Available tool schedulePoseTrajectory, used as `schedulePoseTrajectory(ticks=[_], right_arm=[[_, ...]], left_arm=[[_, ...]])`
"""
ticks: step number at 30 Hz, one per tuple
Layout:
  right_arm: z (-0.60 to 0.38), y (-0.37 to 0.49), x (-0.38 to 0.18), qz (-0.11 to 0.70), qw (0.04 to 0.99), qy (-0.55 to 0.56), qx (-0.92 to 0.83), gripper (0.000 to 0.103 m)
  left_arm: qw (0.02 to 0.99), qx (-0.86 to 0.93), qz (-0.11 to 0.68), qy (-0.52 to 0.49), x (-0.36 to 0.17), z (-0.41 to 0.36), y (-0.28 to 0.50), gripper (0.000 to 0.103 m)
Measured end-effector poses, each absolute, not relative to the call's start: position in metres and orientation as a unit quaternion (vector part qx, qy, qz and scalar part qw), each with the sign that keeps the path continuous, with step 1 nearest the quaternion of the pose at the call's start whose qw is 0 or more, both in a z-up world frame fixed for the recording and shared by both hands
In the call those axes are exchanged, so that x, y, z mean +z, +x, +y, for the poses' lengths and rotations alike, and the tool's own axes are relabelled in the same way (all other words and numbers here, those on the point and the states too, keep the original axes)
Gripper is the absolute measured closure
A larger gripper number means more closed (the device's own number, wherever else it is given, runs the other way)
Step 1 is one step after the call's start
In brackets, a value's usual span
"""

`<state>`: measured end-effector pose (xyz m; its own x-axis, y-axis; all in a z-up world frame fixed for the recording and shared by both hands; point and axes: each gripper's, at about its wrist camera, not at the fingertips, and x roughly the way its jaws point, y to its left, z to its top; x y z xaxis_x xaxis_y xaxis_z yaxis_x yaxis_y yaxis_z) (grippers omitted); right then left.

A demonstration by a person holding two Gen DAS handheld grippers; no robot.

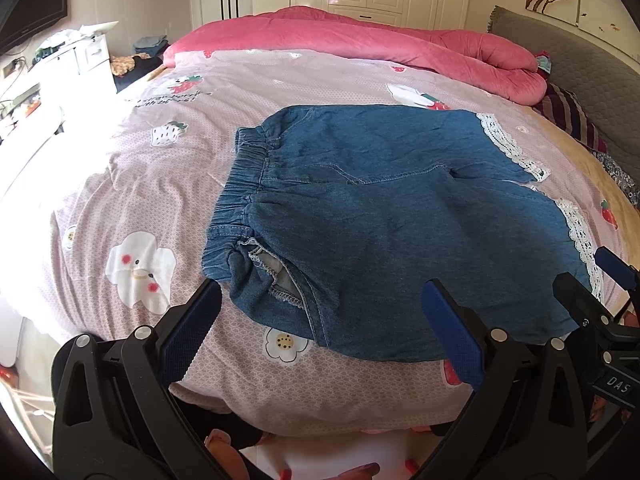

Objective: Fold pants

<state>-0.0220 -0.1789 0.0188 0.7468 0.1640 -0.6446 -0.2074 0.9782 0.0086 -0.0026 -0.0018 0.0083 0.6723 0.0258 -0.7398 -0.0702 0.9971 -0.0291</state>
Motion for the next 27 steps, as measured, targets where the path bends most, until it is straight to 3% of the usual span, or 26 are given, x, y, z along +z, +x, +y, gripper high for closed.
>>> schedulePoseTrajectory(ticks=[27], right_arm=[[-0.174, 0.036, 0.01, 0.371, 0.92, -0.053, 0.116, 0.004]], left_arm=[[0.915, 0.027, 0.401, -0.025, 0.004, 0.006, 0.056, 0.009]])
